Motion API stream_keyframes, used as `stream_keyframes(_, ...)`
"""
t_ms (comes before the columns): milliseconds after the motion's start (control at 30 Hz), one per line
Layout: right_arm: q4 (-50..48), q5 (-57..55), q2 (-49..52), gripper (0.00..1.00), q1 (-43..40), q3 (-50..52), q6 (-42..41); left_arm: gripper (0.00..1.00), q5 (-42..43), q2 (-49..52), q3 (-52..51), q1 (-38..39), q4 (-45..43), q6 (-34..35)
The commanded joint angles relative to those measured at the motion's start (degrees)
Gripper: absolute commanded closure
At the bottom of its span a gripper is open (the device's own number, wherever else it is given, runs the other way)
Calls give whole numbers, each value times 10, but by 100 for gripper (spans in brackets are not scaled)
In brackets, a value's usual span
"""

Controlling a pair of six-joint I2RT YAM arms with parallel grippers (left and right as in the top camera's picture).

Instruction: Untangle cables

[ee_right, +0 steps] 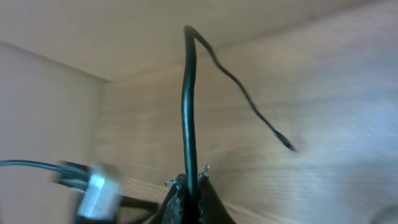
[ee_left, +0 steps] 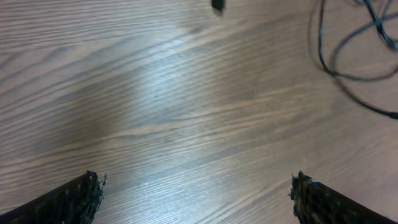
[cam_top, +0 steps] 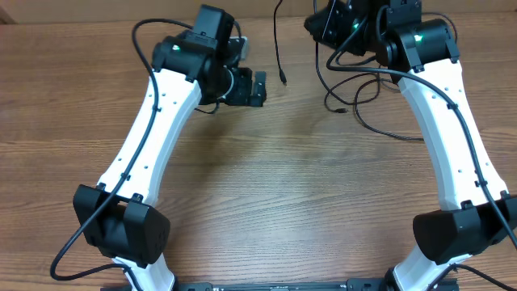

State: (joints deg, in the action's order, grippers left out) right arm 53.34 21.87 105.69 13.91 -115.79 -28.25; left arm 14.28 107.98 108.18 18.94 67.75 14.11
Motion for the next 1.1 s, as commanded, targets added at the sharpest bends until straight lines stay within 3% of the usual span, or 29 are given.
stream_keyframes(0,35,-73,-3,96,-2,-5,8,0,-8,-8,15,-11,6,29)
stream_keyframes(267,77,-87,-57,96,-3,-21,-9,1,-8,-8,14,-30,15,29)
stream_keyframes(467,116,-186,-126,96,-5,-25,-30,1,-8,-7,14,-30,16,28)
stream_keyframes(633,193,-335,-166,96,-22,-25,-150,0,-10,-5,14,-29,16,28)
stream_keyframes(767,253,-383,-183,96,-45,-25,-222,1,-13,-5,13,-30,16,28)
stream_keyframes(933,353,-473,-185,96,-94,-24,-388,1,-14,-5,11,-30,16,28)
stream_keyframes(1067,425,-506,-185,95,-134,-24,-472,0,-14,-5,11,-30,14,28)
